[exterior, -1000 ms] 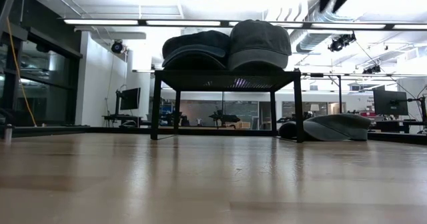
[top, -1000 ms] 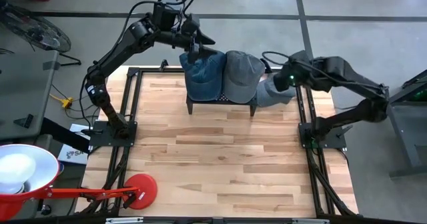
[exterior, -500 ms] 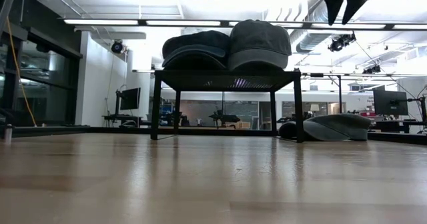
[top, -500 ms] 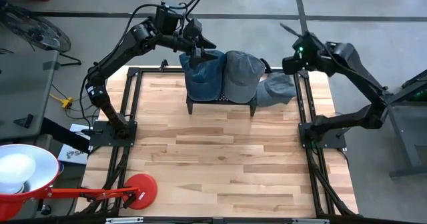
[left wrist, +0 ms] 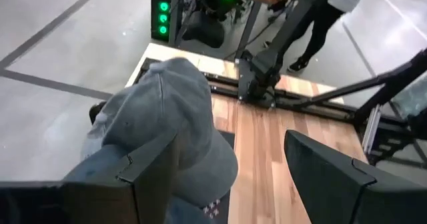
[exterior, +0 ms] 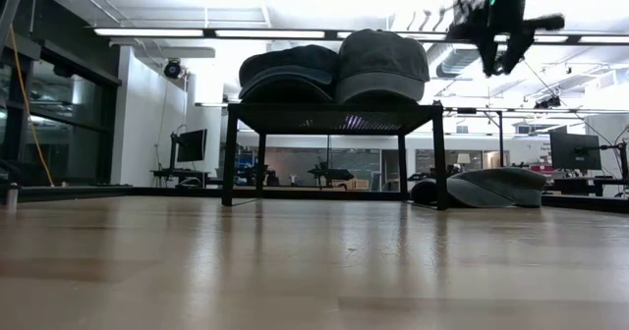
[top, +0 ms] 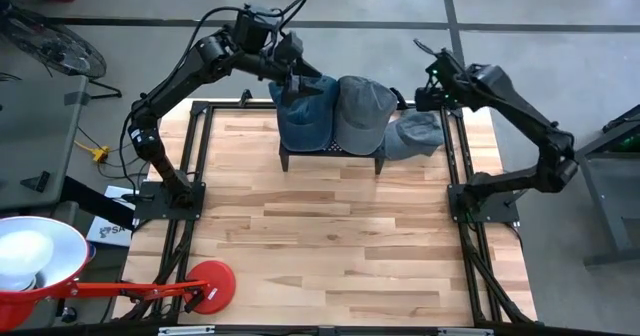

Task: Pick & Place hat
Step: Stack the gray cap on top of the stacked gray caps on the shelf

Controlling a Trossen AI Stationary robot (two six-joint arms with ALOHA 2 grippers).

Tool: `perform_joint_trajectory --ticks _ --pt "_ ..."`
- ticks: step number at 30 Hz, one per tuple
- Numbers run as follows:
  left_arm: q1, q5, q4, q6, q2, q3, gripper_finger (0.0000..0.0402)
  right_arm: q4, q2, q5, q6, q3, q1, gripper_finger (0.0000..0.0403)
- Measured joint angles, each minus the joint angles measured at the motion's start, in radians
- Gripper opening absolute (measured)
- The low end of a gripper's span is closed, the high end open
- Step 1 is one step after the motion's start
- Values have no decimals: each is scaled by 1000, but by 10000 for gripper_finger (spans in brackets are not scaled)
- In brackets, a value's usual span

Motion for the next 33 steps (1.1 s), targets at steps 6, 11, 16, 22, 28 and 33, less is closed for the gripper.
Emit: perform_joint_trajectory --ticks 6,11,16,22,28,33 --pt "0 12 -60 75 0 0 266 166 0 -99 101 -219 -35 176" --pt "0 22 -90 130 0 0 266 264 1 -46 173 -369 -42 178" --pt "0 22 -113 157 1 0 266 372 1 -36 247 -487 -62 173" --pt "0 22 -125 176 1 0 266 504 0 -36 308 -594 -95 177" --pt "0 22 -131 189 1 0 266 678 0 -21 306 -672 -151 201" --pt "0 18 -167 212 1 0 266 774 -1 16 288 -709 -160 232"
